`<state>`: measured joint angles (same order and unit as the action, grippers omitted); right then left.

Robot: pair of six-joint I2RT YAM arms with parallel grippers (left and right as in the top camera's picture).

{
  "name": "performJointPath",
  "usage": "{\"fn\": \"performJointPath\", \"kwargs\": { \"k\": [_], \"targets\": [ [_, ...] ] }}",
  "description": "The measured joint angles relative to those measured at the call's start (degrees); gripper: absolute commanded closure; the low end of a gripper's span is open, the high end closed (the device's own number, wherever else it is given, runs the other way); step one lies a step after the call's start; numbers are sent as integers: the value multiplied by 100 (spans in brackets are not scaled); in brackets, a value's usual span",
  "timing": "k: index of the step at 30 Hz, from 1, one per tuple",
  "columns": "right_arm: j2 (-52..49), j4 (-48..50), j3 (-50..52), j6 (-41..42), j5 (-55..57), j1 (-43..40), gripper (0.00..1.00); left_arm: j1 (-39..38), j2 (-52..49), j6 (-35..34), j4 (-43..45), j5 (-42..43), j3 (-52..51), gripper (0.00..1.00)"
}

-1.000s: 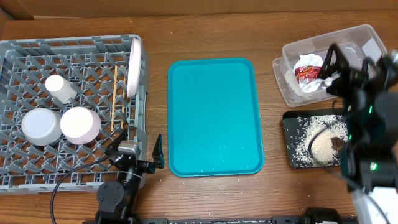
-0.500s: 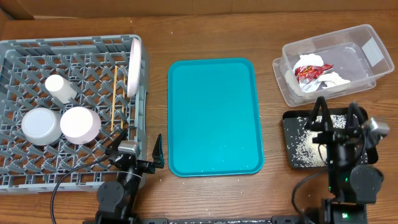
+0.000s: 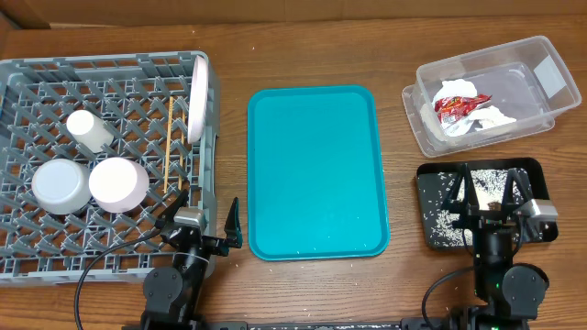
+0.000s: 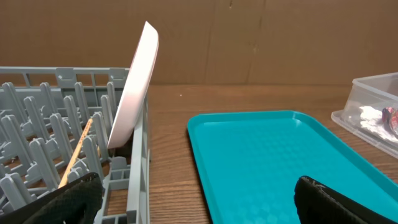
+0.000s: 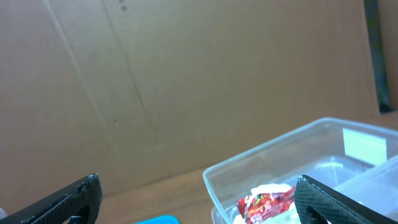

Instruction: Sort waste into correct bins and load items into the dishwasher

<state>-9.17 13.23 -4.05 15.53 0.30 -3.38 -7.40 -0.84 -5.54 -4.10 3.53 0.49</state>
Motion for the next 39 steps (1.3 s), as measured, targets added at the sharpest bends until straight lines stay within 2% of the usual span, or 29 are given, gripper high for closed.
{"fn": "performJointPath", "kwargs": {
  "k": [11,24,30,39],
  "targets": [
    [629,-138,96,-852,-7,450,0,0,0,0,0,0,0,0],
    [833,-378,299,-1106,-4,492,0,0,0,0,0,0,0,0],
    [837,-1023,299,-1215,-4,492,0,0,0,0,0,0,0,0],
    [837,-1829,299,-1873,-4,492,0,0,0,0,0,0,0,0]
  ]
}}
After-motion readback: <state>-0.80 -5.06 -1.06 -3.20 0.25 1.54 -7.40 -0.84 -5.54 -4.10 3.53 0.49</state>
